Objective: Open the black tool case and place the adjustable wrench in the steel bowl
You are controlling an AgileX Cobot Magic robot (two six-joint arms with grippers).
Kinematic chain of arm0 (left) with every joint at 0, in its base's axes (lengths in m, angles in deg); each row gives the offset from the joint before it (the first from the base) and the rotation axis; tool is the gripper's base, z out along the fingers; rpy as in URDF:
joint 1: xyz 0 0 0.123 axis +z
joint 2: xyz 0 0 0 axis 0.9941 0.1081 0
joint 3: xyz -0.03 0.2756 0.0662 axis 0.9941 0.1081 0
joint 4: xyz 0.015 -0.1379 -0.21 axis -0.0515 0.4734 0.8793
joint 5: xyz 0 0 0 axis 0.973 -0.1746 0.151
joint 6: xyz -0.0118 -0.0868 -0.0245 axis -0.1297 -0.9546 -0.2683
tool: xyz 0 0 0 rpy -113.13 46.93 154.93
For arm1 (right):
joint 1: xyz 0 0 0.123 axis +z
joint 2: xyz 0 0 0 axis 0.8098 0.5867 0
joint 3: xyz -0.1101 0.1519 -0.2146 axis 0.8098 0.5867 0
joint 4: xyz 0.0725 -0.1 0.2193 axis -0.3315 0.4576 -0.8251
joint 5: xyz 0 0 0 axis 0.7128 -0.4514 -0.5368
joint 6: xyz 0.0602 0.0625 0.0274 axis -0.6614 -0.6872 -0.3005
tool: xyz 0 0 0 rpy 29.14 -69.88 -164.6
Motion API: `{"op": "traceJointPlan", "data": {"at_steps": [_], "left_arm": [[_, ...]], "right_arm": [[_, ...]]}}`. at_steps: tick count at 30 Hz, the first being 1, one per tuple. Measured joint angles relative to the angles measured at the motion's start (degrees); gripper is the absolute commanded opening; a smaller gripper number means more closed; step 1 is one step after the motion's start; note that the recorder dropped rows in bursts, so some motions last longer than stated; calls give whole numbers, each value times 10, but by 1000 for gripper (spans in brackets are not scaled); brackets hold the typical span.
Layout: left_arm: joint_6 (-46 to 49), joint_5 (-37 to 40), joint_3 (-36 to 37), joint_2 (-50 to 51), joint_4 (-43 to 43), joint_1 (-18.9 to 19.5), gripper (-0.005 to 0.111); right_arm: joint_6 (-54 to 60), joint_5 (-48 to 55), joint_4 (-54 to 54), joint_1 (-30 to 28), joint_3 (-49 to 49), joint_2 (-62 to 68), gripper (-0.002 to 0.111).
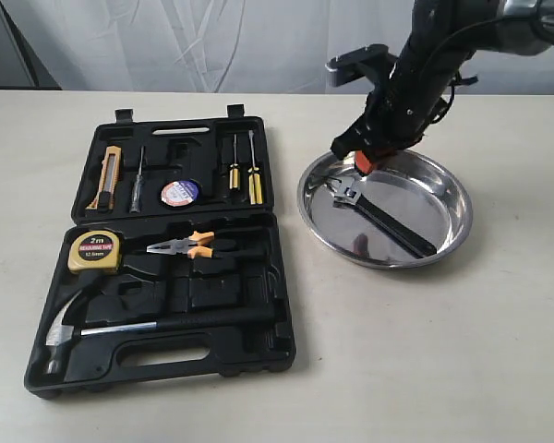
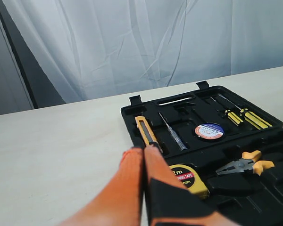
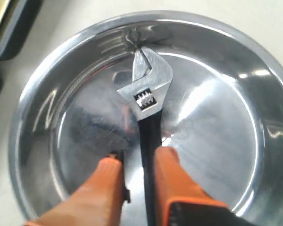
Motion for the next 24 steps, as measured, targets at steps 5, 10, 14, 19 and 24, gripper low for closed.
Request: {"op": "traceJointPlan", "data": {"at_steps": [5, 10, 14, 19, 24], "left_arm": [[0, 0, 0, 0, 0, 0, 0], [0, 0, 0, 0, 0, 0, 0], [0, 0, 0, 0, 0, 0, 0], [0, 0, 0, 0, 0, 0, 0], [0, 0, 0, 0, 0, 0, 0]], "right_arm": [[-22, 35, -38, 0, 54, -109, 0], [-24, -36, -45, 0, 175, -224, 0], [-52, -113, -45, 0, 284, -337, 0], [-82, -194, -64, 0, 403, -496, 0], [-88, -222, -111, 0, 504, -639, 0]]}}
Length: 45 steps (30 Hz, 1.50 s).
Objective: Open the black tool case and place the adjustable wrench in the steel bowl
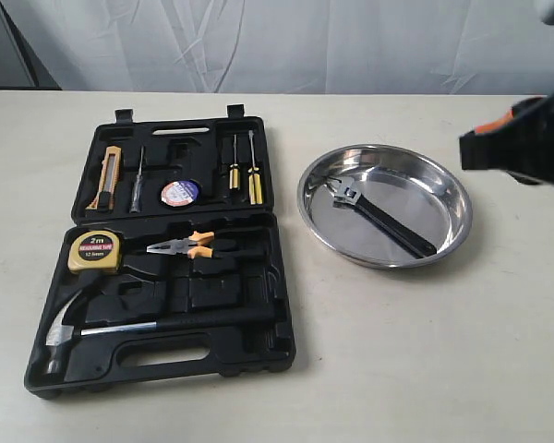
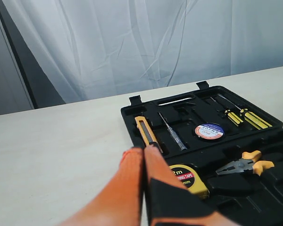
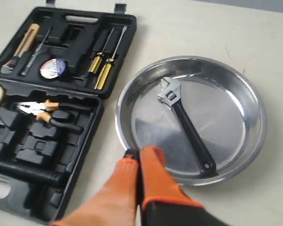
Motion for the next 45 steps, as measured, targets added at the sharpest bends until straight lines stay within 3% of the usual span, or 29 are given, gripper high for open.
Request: {"op": "traceJointPlan", "data": {"at_steps": [9, 16, 22, 30, 37, 45], "left_arm": [[0, 0, 0, 0, 0, 0, 0], [0, 0, 0, 0, 0, 0, 0], [0, 0, 0, 0, 0, 0, 0], [0, 0, 0, 0, 0, 0, 0], [0, 0, 0, 0, 0, 0, 0], [0, 0, 0, 0, 0, 0, 0]], "right_arm": [[-2, 184, -25, 0, 63, -162, 0], [1, 209, -25, 0, 65, -223, 0], [49, 28, -23, -4, 131, -305, 0], [62, -224, -21, -69, 319, -444, 0], [63, -271, -21, -111, 408, -543, 0], [63, -269, -21, -119, 425, -550, 0]]}}
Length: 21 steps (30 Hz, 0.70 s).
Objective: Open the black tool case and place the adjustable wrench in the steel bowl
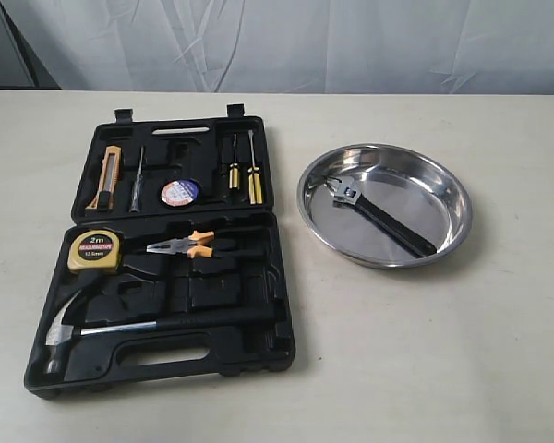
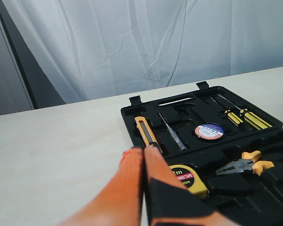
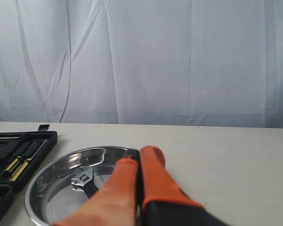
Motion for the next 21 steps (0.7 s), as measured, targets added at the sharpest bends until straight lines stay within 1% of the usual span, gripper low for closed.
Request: {"op": "traceJointPlan", "data": {"at_steps": [21], "left_arm": [[0, 0, 0, 0, 0, 0, 0]], "right_arm": [[0, 3, -4, 0, 0, 0, 0]]}}
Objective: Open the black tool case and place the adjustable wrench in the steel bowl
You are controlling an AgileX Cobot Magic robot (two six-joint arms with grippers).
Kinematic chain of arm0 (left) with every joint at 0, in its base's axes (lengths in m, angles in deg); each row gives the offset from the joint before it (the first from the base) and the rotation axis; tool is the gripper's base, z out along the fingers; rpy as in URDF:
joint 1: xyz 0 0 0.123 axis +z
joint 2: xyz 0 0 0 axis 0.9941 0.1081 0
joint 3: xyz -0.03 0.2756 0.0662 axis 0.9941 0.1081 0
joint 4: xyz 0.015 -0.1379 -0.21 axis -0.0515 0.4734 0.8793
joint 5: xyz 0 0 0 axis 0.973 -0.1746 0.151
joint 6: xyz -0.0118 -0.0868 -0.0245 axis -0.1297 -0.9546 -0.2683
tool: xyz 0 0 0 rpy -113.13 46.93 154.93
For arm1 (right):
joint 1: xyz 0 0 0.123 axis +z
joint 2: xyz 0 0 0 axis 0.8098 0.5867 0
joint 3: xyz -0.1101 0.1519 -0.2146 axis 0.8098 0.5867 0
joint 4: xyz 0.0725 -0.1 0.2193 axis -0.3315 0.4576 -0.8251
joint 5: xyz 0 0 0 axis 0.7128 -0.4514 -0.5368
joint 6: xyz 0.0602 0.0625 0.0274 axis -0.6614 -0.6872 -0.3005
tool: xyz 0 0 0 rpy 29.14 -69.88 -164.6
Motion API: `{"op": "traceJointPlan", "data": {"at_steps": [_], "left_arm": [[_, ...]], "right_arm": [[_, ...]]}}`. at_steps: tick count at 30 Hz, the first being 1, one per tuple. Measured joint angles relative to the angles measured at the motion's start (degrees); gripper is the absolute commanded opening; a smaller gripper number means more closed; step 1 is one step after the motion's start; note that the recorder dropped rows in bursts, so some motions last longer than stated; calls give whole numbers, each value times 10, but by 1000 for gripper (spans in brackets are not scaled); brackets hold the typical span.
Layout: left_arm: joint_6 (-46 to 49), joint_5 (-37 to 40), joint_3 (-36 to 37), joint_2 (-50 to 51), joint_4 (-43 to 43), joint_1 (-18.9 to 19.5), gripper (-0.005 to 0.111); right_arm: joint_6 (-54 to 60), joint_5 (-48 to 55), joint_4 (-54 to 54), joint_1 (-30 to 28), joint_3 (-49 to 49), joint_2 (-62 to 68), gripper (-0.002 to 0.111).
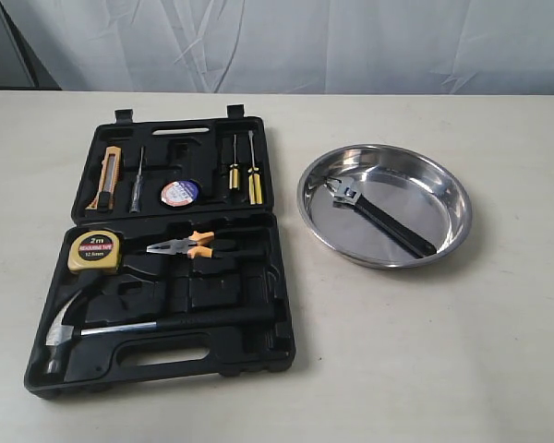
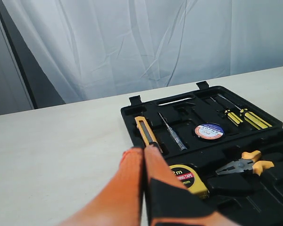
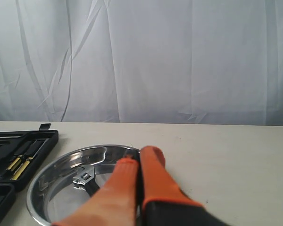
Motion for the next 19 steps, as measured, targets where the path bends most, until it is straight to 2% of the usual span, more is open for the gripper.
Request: {"op": "traceJointPlan", "data": {"at_steps": [19], "left_arm": [[0, 0, 0, 0, 0, 0, 0]], "right_arm": [[0, 0, -9, 0, 0, 0, 0]]}}
